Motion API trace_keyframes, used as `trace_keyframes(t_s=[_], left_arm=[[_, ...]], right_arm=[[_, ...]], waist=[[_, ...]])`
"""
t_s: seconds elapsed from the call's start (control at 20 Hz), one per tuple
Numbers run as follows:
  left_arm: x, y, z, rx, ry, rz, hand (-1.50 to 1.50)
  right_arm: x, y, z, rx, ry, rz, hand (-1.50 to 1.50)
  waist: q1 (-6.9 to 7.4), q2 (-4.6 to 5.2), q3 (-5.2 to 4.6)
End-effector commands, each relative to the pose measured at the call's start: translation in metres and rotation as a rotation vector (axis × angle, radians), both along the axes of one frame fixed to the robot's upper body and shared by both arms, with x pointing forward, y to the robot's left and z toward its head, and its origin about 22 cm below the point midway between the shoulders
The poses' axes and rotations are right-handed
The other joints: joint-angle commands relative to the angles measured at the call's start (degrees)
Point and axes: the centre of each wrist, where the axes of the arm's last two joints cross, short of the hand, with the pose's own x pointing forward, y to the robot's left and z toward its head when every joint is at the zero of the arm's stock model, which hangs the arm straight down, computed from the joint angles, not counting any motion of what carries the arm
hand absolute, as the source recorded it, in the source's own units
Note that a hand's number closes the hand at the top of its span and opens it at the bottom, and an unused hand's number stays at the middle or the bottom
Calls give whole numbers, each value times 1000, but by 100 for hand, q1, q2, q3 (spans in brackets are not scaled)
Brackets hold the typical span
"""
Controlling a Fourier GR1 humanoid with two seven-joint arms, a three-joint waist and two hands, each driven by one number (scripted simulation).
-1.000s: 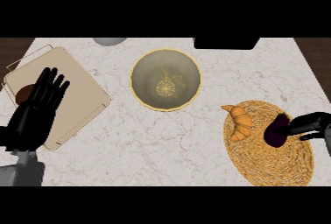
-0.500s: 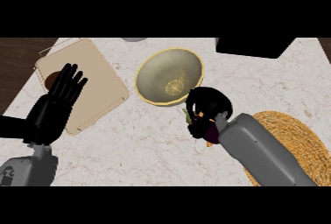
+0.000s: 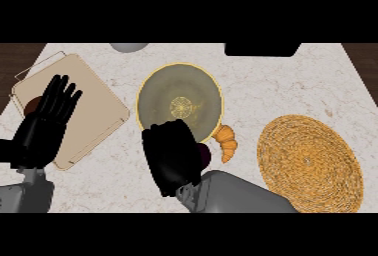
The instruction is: Pick the eggplant from the placemat and place it in the bowl
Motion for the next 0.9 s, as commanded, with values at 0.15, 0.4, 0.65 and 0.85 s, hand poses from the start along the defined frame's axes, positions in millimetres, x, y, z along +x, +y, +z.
trace_keyframes(t_s=[0.15, 0.4, 0.65, 0.85], left_arm=[[6, 8, -1, -1, -9, 31, 0], [-8, -19, -16, -11, 14, -8, 0], [-8, 2, 4, -6, -6, 1, 0], [3, -6, -2, 0, -6, 6, 0]], right_arm=[[-21, 5, 49, 59, -214, -163, 150], [12, -5, 79, 131, -236, -238, 150], [51, -14, 79, 190, -245, -324, 150], [94, -44, 66, 228, -284, -355, 150]], waist=[[-125, 35, 4], [-79, 49, 5], [-38, 59, 6], [-62, 83, 5]])
